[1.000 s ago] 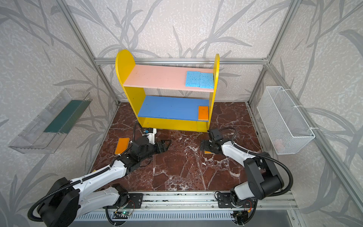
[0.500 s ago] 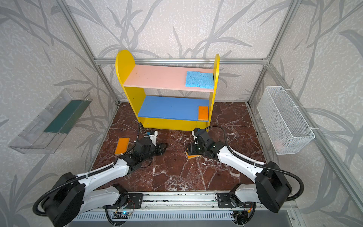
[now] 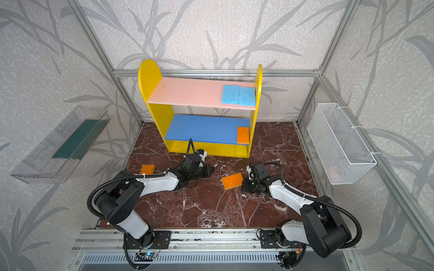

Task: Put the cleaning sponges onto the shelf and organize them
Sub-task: 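Grasp the orange sponge with the right gripper and lift it, then carry the orange sponge toward the left gripper while the left gripper grasps it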

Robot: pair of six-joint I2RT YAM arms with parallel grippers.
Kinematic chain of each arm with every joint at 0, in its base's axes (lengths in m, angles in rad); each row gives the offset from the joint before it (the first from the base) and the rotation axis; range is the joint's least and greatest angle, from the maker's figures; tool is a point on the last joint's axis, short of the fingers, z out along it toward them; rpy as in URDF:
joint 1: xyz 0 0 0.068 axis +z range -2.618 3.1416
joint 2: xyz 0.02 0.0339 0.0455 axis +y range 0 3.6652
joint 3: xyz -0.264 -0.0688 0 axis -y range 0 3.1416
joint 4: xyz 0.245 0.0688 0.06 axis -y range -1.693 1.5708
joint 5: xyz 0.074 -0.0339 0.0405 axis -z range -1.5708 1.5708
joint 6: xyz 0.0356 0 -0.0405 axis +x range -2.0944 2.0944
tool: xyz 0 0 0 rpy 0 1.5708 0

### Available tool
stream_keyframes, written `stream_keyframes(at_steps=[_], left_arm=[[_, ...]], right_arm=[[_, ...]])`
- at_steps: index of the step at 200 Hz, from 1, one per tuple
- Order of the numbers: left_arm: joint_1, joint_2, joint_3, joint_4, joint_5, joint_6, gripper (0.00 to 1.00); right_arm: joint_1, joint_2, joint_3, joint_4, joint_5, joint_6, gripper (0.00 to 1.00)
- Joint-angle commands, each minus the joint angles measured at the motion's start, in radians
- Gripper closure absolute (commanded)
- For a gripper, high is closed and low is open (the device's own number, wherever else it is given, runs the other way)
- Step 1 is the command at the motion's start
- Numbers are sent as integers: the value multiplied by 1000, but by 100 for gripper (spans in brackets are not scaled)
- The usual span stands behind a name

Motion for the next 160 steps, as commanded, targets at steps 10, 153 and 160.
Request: stream_keyframes(at_steps=[10,153,160], left_arm=[[-33,88,66,20,7,-3,100],[-175,112,45,26,-36,-43,100],[-178,99,37,22,-40,-43,100]], right_arm=[[-17,69,-33,63,-32,-20,100],[-151,318,15,257,-93,-3,100],[-152,338,23,269,-101,3,100]])
